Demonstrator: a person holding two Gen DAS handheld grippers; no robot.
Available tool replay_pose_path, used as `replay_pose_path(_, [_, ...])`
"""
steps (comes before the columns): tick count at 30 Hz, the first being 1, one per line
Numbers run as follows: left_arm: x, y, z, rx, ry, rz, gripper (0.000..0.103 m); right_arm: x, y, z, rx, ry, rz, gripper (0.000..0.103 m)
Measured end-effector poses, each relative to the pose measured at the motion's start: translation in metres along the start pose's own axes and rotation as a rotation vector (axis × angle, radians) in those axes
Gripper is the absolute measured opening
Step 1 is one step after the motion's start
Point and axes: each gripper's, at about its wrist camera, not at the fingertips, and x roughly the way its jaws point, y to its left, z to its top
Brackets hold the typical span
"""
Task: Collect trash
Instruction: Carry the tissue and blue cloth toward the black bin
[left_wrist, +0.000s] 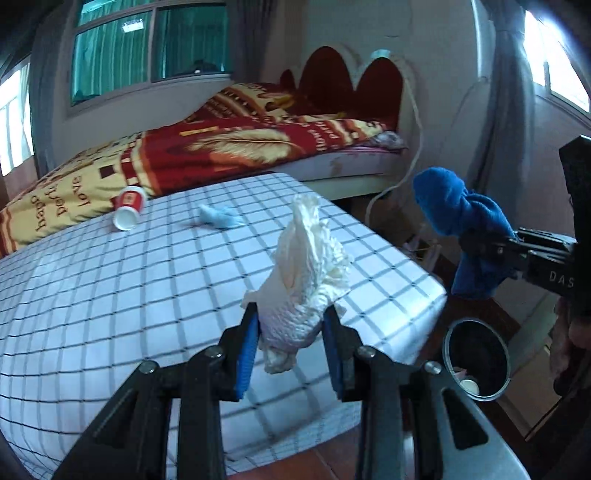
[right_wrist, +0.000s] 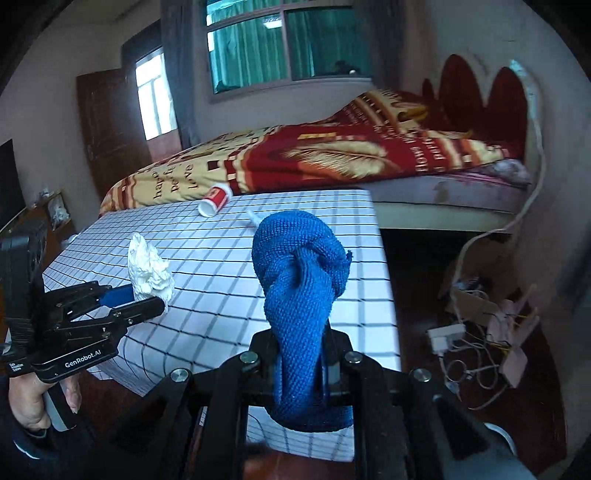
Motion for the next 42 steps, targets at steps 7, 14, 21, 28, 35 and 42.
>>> replay_pose_path(7, [-0.002,-0.04,-0.001,0.017,0.0,-0.057,0.035,-0.027,-0.035,-0.024,0.022,0.002,-0.072,0.015])
replay_pose_path(14, [0.002,-0.074,-0.002,0.079,0.009,-0.083,0.035,-0.048,-0.07,-0.047,0.076,-0.017,-0.119,0.015])
replay_pose_path(21, [0.01,-0.109,-0.002,0.12,0.022,-0.127,0.035,-0.061,-0.099,-0.064,0.134,-0.028,-0.158,0.015])
replay_pose_path(28, [0.017,-0.145,-0.002,0.16,0.034,-0.177,0.035,-0.074,-0.121,-0.078,0.174,-0.025,-0.196,0.015])
replay_pose_path(35, [0.03,-0.173,-0.002,0.2,0.052,-0.214,0.035,-0.085,-0.142,-0.096,0.204,-0.01,-0.248,0.015])
replay_pose_path(42, [0.044,-0.204,-0.008,0.233,0.082,-0.264,0.035,-0.097,-0.168,-0.121,0.241,0.018,-0.305,0.015])
